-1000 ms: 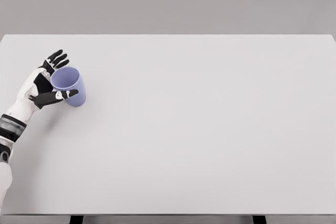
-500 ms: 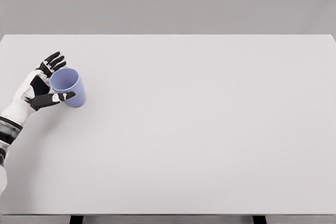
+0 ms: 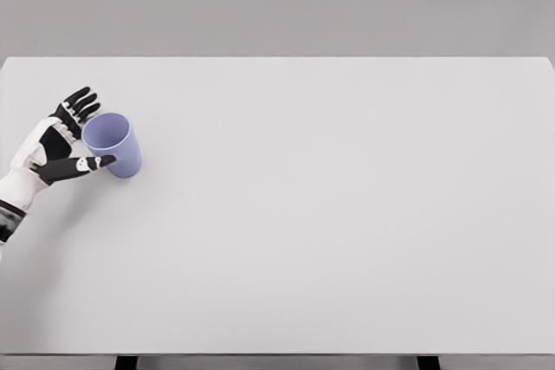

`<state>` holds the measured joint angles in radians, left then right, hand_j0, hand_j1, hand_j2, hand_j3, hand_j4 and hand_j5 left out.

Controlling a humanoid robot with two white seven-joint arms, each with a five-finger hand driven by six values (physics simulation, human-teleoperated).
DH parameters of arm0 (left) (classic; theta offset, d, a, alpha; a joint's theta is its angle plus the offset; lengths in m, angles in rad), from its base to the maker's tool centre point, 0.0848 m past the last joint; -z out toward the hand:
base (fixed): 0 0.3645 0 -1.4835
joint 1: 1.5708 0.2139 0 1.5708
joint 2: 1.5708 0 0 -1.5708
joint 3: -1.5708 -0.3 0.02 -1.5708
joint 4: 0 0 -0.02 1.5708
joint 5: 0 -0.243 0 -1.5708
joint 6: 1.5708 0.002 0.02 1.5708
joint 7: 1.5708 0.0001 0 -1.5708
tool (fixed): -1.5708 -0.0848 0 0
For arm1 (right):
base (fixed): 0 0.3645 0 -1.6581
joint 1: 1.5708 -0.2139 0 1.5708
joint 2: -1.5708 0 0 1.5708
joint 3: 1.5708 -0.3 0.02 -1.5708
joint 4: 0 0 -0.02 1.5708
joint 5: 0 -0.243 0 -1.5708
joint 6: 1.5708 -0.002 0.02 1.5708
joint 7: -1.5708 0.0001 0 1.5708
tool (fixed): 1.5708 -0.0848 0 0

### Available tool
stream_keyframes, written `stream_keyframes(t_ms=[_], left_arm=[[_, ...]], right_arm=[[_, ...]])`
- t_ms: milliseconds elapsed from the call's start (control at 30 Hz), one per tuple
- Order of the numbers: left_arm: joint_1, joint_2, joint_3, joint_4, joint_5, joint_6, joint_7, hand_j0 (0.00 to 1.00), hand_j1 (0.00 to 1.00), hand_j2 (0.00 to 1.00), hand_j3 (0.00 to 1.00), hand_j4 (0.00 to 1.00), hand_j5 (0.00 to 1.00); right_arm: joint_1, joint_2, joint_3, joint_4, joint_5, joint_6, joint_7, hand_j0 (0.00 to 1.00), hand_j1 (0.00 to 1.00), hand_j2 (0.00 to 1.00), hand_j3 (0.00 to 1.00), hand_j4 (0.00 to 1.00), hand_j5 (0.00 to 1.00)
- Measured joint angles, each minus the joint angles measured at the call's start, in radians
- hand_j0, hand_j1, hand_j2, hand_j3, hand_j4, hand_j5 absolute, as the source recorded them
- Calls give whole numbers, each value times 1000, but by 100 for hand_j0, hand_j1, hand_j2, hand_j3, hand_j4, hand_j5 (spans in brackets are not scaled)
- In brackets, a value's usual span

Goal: Flip the cup with left arm and place it on the table

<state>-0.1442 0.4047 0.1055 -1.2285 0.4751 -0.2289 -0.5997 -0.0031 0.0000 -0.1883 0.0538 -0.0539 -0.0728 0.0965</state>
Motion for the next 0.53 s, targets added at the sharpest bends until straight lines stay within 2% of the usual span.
stream_keyframes(t_ms=[167,533], left_arm=[[38,35,3,-8,0,-23,0,100,100,100,100,100,100],[51,141,3,-90,-2,-45,-1,100,100,100,100,100,100]], right_arm=[[0,0,0,0,0,0,0,100,100,100,100,100,100],[2,0,0,0,0,0,0,100,100,100,100,100,100]])
